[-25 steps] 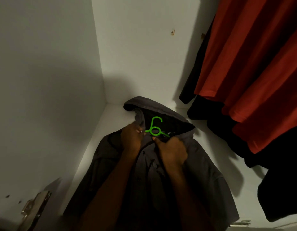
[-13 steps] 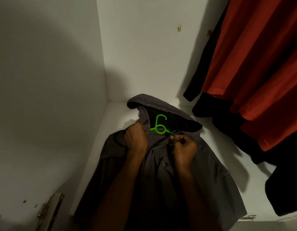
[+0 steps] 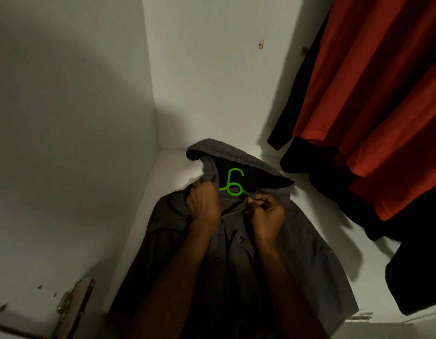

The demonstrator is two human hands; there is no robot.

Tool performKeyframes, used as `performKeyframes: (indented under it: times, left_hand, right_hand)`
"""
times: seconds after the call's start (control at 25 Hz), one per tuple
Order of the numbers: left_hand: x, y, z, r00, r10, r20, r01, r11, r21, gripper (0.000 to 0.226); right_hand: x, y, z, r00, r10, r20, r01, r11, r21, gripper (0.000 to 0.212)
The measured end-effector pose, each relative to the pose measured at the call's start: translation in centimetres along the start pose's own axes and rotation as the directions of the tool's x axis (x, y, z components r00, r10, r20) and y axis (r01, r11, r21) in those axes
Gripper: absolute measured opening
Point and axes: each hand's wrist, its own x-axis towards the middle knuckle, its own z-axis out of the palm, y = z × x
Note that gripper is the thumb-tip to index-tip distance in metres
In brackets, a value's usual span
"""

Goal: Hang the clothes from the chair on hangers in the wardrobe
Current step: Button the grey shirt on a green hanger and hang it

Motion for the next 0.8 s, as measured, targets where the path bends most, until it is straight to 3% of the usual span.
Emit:
performKeyframes:
  times: [0.24,0.4,0.8]
  left_hand:
    - [-0.1,0.7,0.1,1.0,-0.005,0.027,0.003,0.997,0.078,0.021]
    - [0.3,0.2,0.7,0.999,0.035,0.041,-0.036,0.999,0.03,0.024]
    - [-0.4,0.5,0.6,0.995,-0.1,0.007,0.1,0.995,0.003,0.026]
  right_hand:
    - [0.2,0.0,0.1,1.0,-0.02,0.003,0.02,1.0,-0.001,0.02]
    - [0.3,0.3,0.0,0.999,-0.044,0.032,0.044,0.999,-0.015,0.017]
    - [0.7,0.9,0.0,1.0,-0.014,0.027,0.014,1.0,-0.021,0.028]
